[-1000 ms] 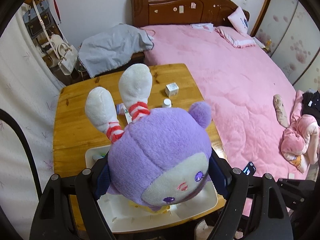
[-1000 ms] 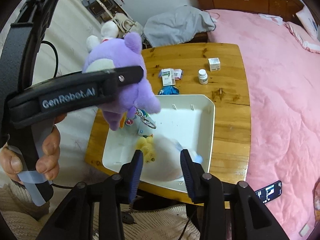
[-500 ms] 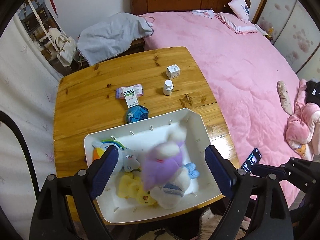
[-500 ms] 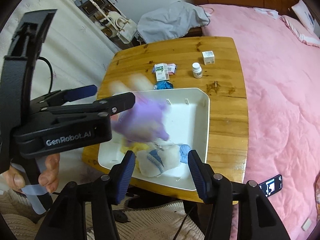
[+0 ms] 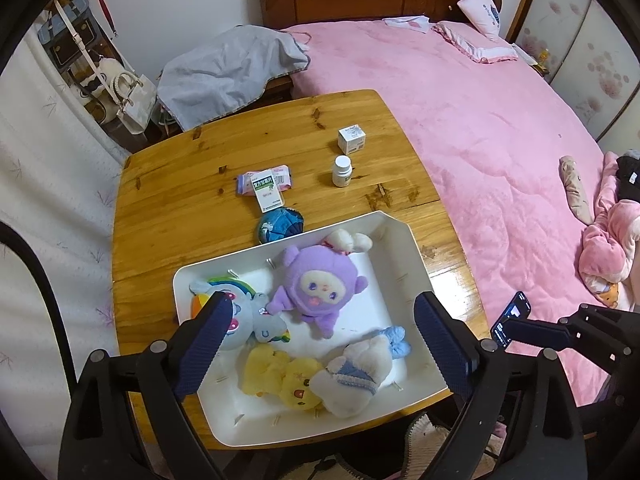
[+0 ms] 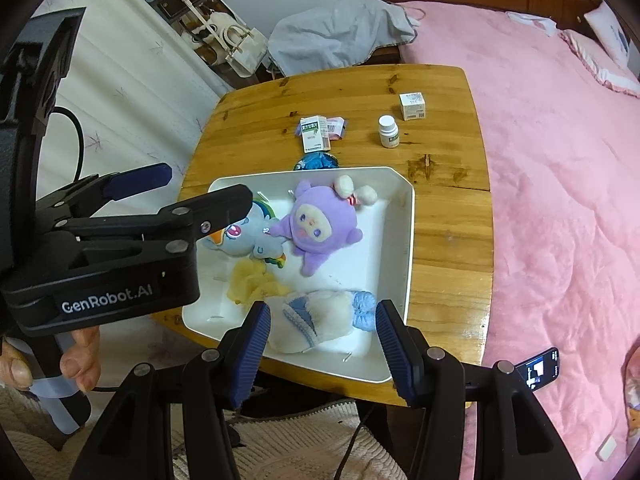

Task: Organize objects
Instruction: 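Lower the bunny and bear plushes into the tray and open both grippers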

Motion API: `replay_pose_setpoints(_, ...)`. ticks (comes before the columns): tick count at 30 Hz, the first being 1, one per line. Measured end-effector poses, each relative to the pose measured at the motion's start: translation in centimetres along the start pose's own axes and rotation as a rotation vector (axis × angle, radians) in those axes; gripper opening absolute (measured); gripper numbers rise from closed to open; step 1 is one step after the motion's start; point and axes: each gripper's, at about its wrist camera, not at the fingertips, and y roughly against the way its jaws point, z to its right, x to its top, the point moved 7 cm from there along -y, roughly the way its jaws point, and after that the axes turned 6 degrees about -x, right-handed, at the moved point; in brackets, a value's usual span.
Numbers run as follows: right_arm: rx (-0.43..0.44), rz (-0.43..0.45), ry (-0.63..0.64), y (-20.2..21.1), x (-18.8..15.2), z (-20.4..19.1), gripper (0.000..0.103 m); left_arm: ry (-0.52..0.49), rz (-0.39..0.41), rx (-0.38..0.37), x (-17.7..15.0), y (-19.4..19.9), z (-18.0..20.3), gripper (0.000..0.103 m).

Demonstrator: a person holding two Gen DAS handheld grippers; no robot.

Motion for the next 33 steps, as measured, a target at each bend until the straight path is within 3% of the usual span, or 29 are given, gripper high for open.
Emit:
replay_pose_setpoints(20, -0.016, -0.068, -0.049, -2.5, 1.3, 0.4, 0.056, 0.042, 0.007, 0.063, 0.5, 0.5, -5.6, 0.094)
replay_pose_setpoints(33, -0.001, -0.061, -0.054, -3.9, 3.8, -1.1, 0.056, 0.102, 0.028, 0.059, 3.5, 0.2, -9.6, 0.094)
